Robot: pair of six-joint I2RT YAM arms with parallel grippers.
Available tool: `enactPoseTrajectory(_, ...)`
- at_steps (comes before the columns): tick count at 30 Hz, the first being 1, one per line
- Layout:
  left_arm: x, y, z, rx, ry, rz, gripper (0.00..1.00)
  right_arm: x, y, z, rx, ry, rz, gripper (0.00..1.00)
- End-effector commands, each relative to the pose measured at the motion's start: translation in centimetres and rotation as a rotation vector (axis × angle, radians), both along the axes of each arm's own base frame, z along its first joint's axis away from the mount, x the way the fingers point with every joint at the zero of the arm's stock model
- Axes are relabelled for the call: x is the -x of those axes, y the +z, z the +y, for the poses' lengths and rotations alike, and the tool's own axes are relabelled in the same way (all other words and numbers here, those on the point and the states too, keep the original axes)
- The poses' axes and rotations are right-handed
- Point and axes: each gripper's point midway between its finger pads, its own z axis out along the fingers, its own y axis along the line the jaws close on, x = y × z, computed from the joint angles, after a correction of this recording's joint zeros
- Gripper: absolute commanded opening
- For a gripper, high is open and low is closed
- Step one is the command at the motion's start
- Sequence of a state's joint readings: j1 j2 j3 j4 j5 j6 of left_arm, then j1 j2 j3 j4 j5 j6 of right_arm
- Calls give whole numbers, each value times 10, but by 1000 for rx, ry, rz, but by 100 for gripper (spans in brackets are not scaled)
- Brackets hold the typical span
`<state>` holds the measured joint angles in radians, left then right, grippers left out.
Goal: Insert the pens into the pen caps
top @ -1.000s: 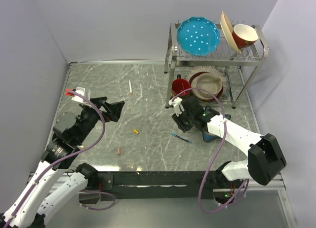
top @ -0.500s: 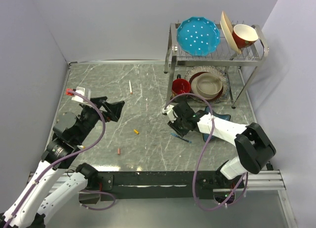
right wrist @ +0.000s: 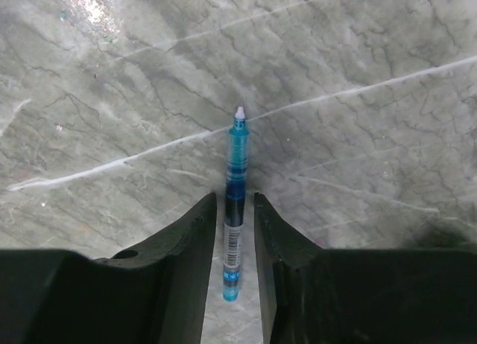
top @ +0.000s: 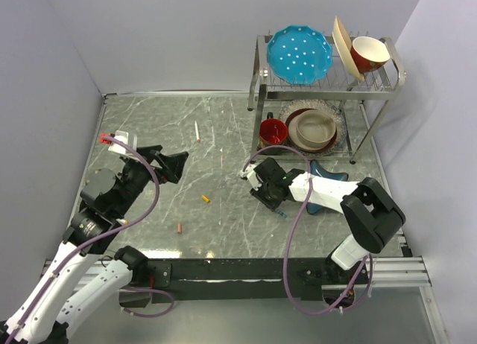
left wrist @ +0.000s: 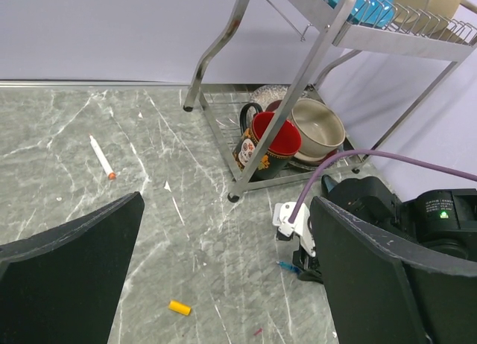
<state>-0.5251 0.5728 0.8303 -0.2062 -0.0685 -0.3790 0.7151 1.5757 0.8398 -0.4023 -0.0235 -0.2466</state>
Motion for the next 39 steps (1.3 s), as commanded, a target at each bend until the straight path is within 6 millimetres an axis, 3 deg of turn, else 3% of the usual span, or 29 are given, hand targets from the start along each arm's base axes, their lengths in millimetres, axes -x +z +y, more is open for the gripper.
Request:
enactPoseTrajectory(1,-2,4,0,19,8,-4,99,-1,-11,5,26,-8,10,32)
enactPoseTrajectory(3,-3,2,1,54,27,43,97,-1,-12,7,29,-4,15,24)
enactPoseTrajectory(5,-1,-12,1,62,35,121,95,-4,-11,7,36,-16,-4,13)
enactPoseTrajectory(6,2,-19,-2,92,23,163,94,-6,-9,8,26,-22,-16,2)
enactPoseTrajectory(7,4,-25,-4,100,11,192,93,-12,0,12,-6,-50,-52,0)
enactPoseTrajectory(11,17,-55,-15,185,-53,280,87,-25,39,37,-173,-117,-122,0)
enactPoseTrajectory(15,29,-64,-28,285,-132,310,80,-25,83,66,-367,-172,-156,0)
enactPoseTrajectory(16,29,-66,-29,293,-138,315,79,-21,100,78,-447,-180,-159,0)
enactPoseTrajectory(18,28,-73,-35,298,-159,336,77,-10,117,93,-543,-158,-147,0)
enactPoseTrajectory(19,27,-74,-38,299,-171,342,77,-7,140,104,-637,-162,-173,0)
enactPoseTrajectory(20,26,-76,-42,297,-184,353,77,4,150,113,-689,-130,-164,0)
enactPoseTrajectory(25,24,-64,-62,325,-286,333,75,24,201,135,-909,-121,-166,0)
enactPoseTrajectory(31,21,-64,-76,360,-357,302,70,37,226,145,-987,-108,-161,0)
enactPoseTrajectory(39,14,-88,-90,350,-387,343,67,47,237,152,-1071,-90,-130,0)
